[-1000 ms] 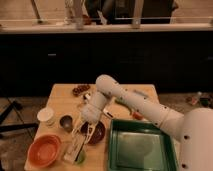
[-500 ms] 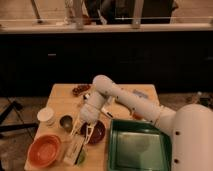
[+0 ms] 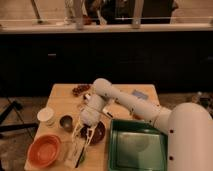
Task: Place eraser in plastic cup
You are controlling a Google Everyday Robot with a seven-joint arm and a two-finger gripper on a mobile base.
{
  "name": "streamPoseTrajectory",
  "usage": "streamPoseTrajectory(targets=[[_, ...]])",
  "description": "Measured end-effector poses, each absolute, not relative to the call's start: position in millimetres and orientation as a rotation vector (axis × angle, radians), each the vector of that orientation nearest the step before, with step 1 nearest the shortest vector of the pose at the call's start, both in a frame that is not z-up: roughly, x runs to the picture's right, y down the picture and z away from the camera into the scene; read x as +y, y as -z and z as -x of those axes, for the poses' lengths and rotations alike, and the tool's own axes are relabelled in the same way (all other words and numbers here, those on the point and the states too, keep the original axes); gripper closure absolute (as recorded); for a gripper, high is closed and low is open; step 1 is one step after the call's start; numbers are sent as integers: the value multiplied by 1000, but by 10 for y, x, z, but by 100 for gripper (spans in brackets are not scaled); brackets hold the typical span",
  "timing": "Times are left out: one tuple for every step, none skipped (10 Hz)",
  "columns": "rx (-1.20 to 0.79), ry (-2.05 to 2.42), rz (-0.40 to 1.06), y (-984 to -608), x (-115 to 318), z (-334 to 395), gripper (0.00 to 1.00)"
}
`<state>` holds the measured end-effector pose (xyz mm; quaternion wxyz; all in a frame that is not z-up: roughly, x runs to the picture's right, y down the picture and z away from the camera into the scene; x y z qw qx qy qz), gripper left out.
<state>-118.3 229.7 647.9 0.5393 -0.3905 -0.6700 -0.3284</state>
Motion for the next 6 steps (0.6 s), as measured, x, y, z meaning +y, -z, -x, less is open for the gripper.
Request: streamPoseTrajectory(targets=[[-1600, 772, 939, -6511, 2332, 1182, 85], [-1608, 761, 954, -6544, 2372, 1187, 85], [-1615, 751, 971, -6570, 2405, 1195, 85], [-1624, 743, 988, -6593, 2442, 1214, 85], [-1627, 739, 997, -6600, 2456, 1227, 85], [-1630, 732, 1008, -6604, 2462, 1235, 85]])
